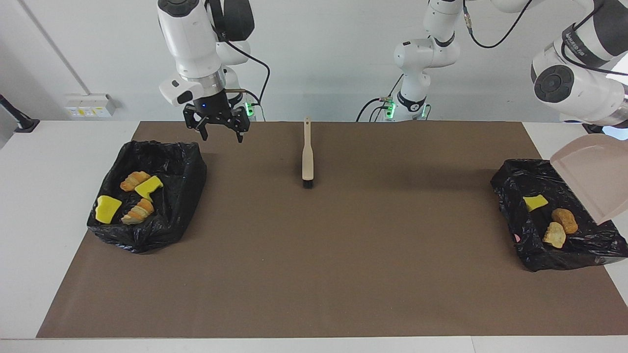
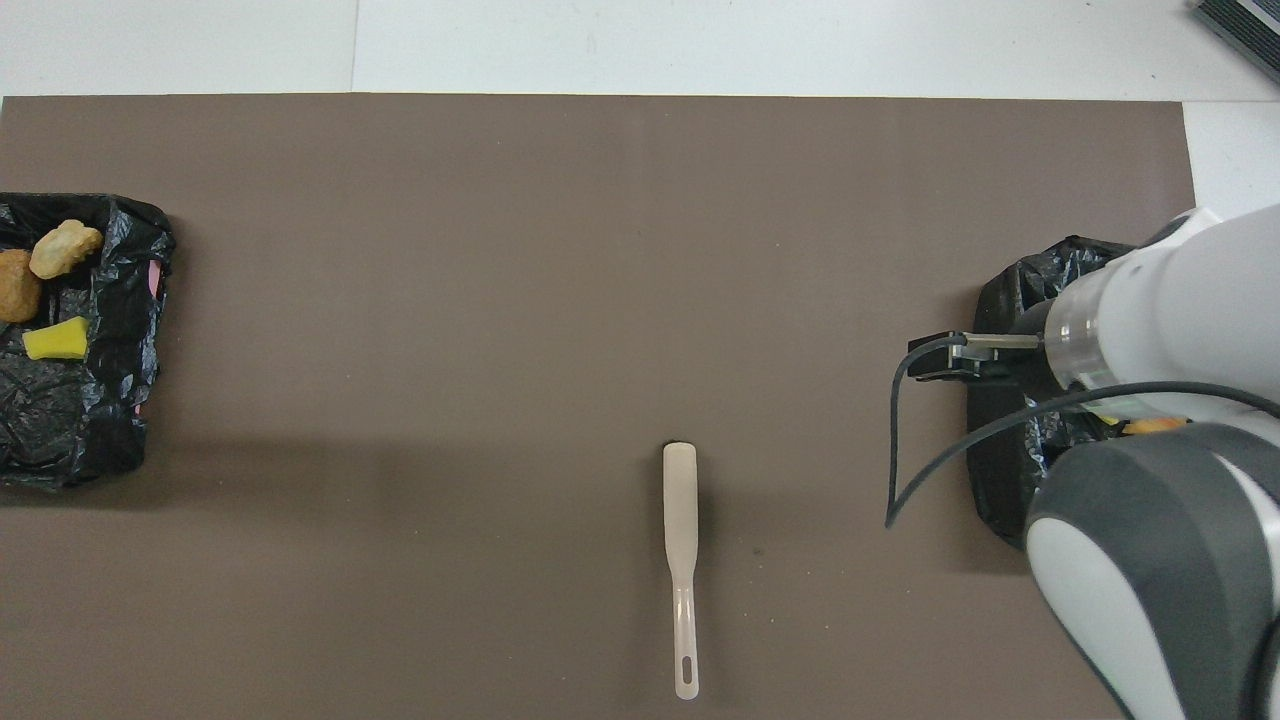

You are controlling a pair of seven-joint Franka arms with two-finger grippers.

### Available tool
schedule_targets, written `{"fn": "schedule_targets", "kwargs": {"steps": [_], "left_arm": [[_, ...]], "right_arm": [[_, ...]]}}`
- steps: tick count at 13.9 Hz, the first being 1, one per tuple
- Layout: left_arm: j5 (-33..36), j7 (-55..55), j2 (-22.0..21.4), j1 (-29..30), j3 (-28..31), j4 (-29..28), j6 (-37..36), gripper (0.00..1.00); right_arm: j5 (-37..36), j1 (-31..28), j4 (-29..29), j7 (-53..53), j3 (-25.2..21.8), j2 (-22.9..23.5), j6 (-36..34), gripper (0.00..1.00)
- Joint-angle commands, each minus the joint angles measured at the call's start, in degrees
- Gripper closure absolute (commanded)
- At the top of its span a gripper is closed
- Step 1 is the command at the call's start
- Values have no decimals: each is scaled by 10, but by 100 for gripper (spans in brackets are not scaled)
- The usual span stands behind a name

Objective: Sweep and dump trash in bin

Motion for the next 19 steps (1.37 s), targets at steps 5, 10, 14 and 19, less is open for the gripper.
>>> {"fn": "schedule_targets", "kwargs": {"steps": [5, 10, 14, 19], "left_arm": [[-286, -2, -10, -17, -6, 61, -76, 100], [-428, -77, -14, -18, -20, 37, -67, 100], [-505, -203, -1, -25, -20, -6, -14, 100], [-543, -361, 32, -76, -20, -31, 33, 100]], "right_arm": [[-23, 12, 109, -126, -102, 7, -122, 0], [-9, -8, 104, -206, -131, 3, -134, 0], [-10, -7, 105, -210, -130, 0, -140, 0], [-9, -3, 100, -217, -130, -2, -140, 0]]}}
